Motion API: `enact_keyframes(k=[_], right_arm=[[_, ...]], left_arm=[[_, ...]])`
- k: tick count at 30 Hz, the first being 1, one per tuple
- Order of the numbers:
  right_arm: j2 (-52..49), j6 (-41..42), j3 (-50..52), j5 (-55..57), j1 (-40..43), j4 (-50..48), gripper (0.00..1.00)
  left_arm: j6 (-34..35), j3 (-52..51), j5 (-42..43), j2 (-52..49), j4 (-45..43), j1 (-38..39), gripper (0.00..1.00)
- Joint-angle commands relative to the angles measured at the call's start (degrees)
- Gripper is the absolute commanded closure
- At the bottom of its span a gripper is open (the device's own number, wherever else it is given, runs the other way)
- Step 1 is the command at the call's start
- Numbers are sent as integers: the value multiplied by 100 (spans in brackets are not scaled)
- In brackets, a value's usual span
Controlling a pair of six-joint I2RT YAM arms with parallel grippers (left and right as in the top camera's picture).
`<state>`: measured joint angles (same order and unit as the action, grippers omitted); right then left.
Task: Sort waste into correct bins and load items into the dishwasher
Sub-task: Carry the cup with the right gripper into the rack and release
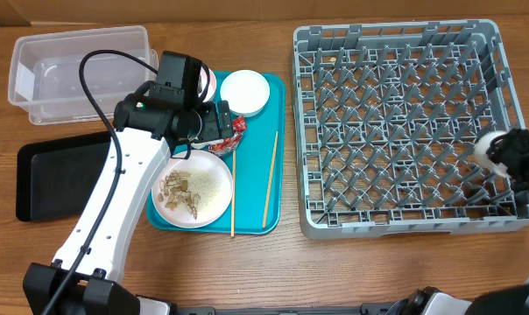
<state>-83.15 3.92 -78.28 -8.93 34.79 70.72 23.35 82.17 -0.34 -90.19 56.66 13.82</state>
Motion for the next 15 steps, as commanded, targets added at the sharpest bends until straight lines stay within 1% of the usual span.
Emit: enact_keyframes(k=[1, 7, 10, 14, 15], right_arm=[[-175, 127, -127, 313, 98, 42, 92], [-463, 260, -122, 796, 96, -11, 92], [-553, 522, -122, 1167, 96, -11, 92], [-640, 533, -122, 1141, 96, -44, 90], [-654, 533, -118, 1139, 96, -55, 82]], left_arm=[[-153, 85, -111, 85, 13, 7, 0], [-151, 85, -109, 85, 15, 7, 0], [-151, 85, -109, 85, 26, 7, 0], [-153, 85, -111, 85, 35, 7, 0], [-153, 85, -111, 85, 33, 7, 0]])
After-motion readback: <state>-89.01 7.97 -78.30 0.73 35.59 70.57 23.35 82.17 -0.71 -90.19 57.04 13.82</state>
